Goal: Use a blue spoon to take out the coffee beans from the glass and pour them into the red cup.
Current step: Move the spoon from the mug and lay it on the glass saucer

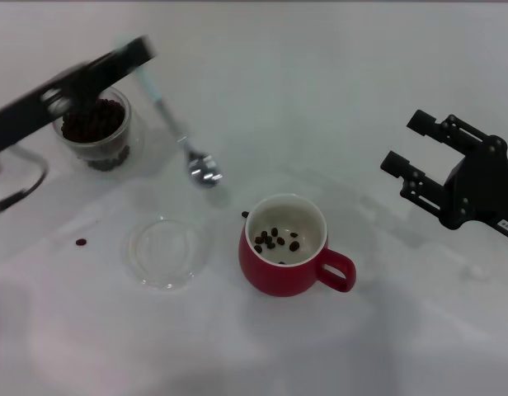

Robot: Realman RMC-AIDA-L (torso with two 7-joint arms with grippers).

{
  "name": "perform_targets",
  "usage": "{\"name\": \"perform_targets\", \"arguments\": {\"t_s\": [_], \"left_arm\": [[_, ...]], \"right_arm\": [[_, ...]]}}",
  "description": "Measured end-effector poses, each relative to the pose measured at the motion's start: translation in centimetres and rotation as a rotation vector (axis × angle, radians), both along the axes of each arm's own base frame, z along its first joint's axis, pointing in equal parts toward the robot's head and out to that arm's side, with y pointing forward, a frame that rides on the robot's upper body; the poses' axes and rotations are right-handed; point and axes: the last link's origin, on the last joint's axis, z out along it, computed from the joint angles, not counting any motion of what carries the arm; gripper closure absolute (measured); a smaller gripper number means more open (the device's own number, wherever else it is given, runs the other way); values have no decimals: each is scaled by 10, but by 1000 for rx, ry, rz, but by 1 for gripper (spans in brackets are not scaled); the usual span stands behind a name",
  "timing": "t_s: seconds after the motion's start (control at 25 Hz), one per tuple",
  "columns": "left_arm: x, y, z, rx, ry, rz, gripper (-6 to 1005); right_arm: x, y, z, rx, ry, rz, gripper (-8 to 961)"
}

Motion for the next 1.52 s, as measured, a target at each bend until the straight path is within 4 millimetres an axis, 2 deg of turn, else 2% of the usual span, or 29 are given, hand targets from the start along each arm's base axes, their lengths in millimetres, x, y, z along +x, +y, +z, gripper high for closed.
{"name": "perform_targets", "arguments": {"t_s": [0.16, 0.36, 0.56, 0.92, 1.0, 1.2, 1.52], "left_arm": [[-39, -28, 5, 44, 2, 140, 876], [-64, -51, -8, 47, 42, 256, 877], [-77, -61, -16, 55, 84, 314, 877], [-77, -58, -32, 48, 113, 339, 877], [-72, -55, -46, 35, 133, 343, 877], [-66, -53, -66, 10, 159, 352, 877], [-63, -58, -73, 0, 155, 342, 859]], "right_arm": [[-1, 1, 1, 3, 4, 5, 297], [-1, 1, 5, 10, 13, 8, 297], [0, 0, 7, 7, 24, 7, 297], [0, 0, 7, -5, 37, -2, 297], [0, 0, 7, -6, 37, -3, 297], [0, 2, 7, -7, 32, -5, 297], [1, 3, 9, -5, 25, -5, 297]]}}
